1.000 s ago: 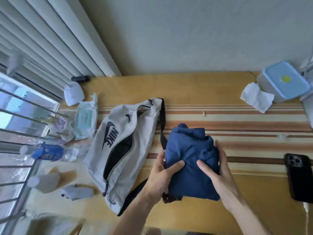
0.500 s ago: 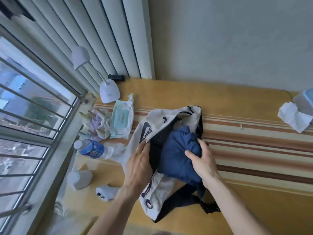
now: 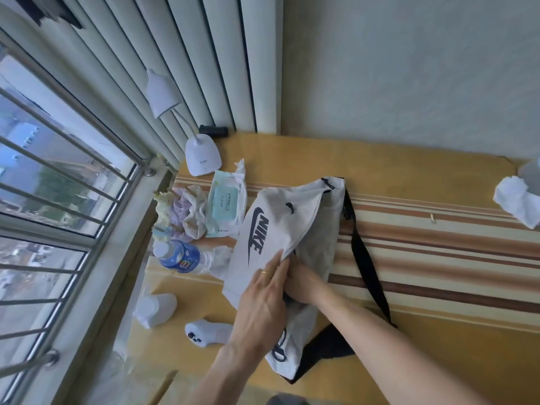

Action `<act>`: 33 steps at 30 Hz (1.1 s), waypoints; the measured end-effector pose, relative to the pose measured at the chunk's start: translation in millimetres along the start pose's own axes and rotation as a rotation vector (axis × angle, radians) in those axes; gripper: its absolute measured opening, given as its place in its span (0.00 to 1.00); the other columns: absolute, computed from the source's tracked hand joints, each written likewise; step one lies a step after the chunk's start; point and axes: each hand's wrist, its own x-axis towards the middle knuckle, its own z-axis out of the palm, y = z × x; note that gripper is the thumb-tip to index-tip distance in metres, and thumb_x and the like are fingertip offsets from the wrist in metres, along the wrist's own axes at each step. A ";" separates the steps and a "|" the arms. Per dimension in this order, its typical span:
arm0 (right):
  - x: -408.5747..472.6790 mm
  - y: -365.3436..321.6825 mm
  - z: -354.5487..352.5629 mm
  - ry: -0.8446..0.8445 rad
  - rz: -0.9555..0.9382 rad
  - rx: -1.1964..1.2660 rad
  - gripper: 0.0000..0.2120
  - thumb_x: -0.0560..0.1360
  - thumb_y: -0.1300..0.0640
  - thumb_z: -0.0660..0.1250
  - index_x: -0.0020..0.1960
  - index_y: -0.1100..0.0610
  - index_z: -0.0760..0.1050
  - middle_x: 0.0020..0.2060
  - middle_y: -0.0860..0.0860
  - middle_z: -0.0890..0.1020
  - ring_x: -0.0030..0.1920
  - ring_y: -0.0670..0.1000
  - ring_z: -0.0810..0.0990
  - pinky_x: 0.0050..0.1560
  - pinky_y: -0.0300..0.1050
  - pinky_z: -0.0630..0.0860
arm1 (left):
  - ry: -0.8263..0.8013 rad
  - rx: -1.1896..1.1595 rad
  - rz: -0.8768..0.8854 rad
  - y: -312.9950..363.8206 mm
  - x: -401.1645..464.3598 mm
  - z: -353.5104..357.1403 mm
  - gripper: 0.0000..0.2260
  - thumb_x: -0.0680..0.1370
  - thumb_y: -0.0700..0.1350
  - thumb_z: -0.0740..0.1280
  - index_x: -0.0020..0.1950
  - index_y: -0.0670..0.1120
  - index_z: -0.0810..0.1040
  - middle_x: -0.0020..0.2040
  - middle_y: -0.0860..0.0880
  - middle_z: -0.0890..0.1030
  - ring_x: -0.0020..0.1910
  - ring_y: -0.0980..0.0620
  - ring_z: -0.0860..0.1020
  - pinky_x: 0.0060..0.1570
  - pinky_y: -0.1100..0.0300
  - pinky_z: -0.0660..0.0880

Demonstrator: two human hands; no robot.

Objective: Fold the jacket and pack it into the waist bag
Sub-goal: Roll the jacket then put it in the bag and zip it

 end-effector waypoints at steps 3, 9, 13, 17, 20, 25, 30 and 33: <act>-15.2 15.0 -16.2 -0.009 -0.063 -0.337 0.30 0.83 0.47 0.54 0.81 0.56 0.51 0.78 0.58 0.63 0.71 0.59 0.71 0.63 0.48 0.71 | -0.024 -0.016 0.081 0.1 -0.6 13.1 0.32 0.73 0.35 0.57 0.79 0.40 0.65 0.81 0.44 0.64 0.70 0.47 0.73 0.71 0.59 0.68; -38.7 61.0 -22.3 0.293 -0.204 -0.712 0.38 0.71 0.41 0.65 0.75 0.58 0.64 0.63 0.60 0.78 0.50 0.61 0.83 0.39 0.47 0.76 | -0.058 -0.102 0.164 12.6 3.7 22.6 0.35 0.74 0.35 0.53 0.83 0.45 0.56 0.84 0.46 0.56 0.69 0.45 0.73 0.71 0.56 0.67; -41.7 77.7 -17.5 0.297 -0.025 -0.780 0.29 0.71 0.44 0.70 0.67 0.57 0.70 0.53 0.57 0.78 0.42 0.61 0.84 0.36 0.50 0.75 | -0.227 -0.079 0.170 1.4 -5.3 39.4 0.33 0.81 0.46 0.57 0.83 0.58 0.46 0.84 0.52 0.51 0.68 0.45 0.69 0.64 0.49 0.74; -65.5 70.3 -19.6 0.461 -0.078 -0.551 0.11 0.76 0.48 0.67 0.53 0.54 0.72 0.48 0.49 0.74 0.44 0.53 0.80 0.37 0.48 0.76 | -0.228 -0.235 0.112 -7.7 -26.0 35.1 0.30 0.83 0.45 0.59 0.83 0.58 0.52 0.81 0.54 0.64 0.75 0.53 0.65 0.71 0.57 0.68; -96.6 55.4 -5.5 0.464 -0.261 -0.435 0.10 0.75 0.48 0.69 0.51 0.50 0.72 0.46 0.44 0.74 0.43 0.45 0.75 0.39 0.42 0.76 | -0.081 -0.373 -0.052 -12.6 -49.7 37.1 0.20 0.85 0.51 0.58 0.77 0.56 0.64 0.68 0.56 0.77 0.66 0.57 0.74 0.64 0.55 0.75; -109.1 49.7 53.8 0.237 -0.370 -0.625 0.21 0.70 0.54 0.72 0.61 0.50 0.71 0.47 0.47 0.76 0.44 0.51 0.76 0.45 0.47 0.77 | -0.014 -0.368 -0.274 -18.7 -74.0 47.4 0.17 0.78 0.36 0.61 0.62 0.55 0.71 0.52 0.58 0.78 0.49 0.61 0.78 0.47 0.54 0.79; -98.9 59.8 66.0 0.282 -0.335 -0.692 0.08 0.67 0.58 0.76 0.43 0.51 0.80 0.39 0.47 0.77 0.39 0.49 0.77 0.39 0.44 0.78 | -0.101 -0.300 -0.217 -16.8 -84.6 56.2 0.19 0.72 0.35 0.65 0.59 0.52 0.70 0.50 0.57 0.78 0.45 0.59 0.77 0.45 0.55 0.78; -112.8 49.4 51.8 0.233 -0.377 -0.502 0.02 0.75 0.57 0.69 0.46 0.53 0.76 0.41 0.47 0.79 0.41 0.48 0.77 0.41 0.43 0.77 | -0.097 -0.259 -0.161 -14.3 -85.1 58.5 0.20 0.71 0.40 0.71 0.59 0.51 0.69 0.51 0.56 0.78 0.46 0.59 0.77 0.45 0.58 0.77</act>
